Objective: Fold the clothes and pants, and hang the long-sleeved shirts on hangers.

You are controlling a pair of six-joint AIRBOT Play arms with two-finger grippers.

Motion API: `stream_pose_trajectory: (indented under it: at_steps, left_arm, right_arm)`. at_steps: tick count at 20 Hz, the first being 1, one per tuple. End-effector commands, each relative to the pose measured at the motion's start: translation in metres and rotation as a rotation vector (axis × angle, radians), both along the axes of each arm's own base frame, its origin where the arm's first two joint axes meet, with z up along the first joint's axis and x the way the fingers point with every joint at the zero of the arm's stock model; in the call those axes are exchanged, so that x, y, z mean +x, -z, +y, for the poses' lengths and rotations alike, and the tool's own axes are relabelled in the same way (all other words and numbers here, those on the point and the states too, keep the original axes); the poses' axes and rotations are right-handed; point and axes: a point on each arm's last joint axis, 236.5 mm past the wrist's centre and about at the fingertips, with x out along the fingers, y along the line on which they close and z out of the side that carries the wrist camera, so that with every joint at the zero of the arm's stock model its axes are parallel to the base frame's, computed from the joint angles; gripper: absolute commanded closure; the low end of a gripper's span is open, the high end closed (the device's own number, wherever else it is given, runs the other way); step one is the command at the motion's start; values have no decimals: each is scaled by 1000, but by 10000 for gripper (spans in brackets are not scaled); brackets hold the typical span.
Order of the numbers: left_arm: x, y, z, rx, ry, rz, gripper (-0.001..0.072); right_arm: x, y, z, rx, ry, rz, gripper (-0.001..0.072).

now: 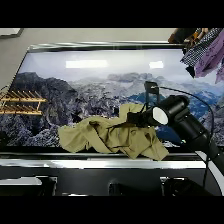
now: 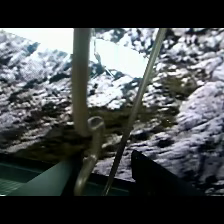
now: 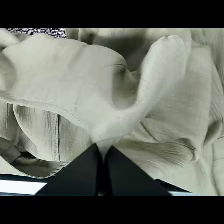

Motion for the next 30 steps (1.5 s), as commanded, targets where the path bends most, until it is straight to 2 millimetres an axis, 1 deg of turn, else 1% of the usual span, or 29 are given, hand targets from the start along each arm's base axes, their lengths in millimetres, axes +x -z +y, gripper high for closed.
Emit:
stream_pose_trajectory:
  at_steps: [1,3,4,5,7,8,12,14,16,18,21,23,26,28,30]
  left_arm:
    - [-2,2,-1,-1,5,9,389]
    - [-1,2,-1,-2,5,9,398]
    - [-2,2,-2,-8,6,13,503]
    - [-4,2,-4,-17,8,19,574]
    - [-6,2,-8,-33,10,29,658]
    - [-7,1,-10,-40,11,33,688]
    - [-7,-5,-15,-56,8,26,689]
    - [-3,-14,-14,-39,10,9,689]
    - [3,-28,-10,-8,14,-15,690]
    - [12,-47,-2,33,-3,-51,690]
    - [30,-86,17,96,-112,-129,690]
    - [46,-117,24,131,-127,-208,691]
    - [66,-166,35,208,-134,-299,691]
    - [78,-201,38,255,-140,-364,691]
    - [93,-236,34,299,-115,-432,691]
  right_arm:
    - [1,0,-1,-4,2,-3,680]
    - [1,0,-1,-4,4,-3,680]
    - [1,0,-1,-4,4,-3,680]
    - [1,0,-1,-4,4,-3,680]
    - [1,0,-1,-4,4,-3,680]
    - [1,0,-1,-4,4,-3,680]
    - [0,0,-1,-4,4,-2,680]
    - [0,0,-2,-5,4,0,680]
    - [-2,1,-3,-10,4,8,680]
    - [-5,2,-5,-20,5,22,680]
    - [-6,2,-6,-23,5,27,680]
    - [-6,2,-6,-23,5,26,680]
    - [-6,2,-6,-23,5,26,680]
    - [-6,2,-6,-23,5,26,680]
    - [-6,2,-6,-23,5,27,680]
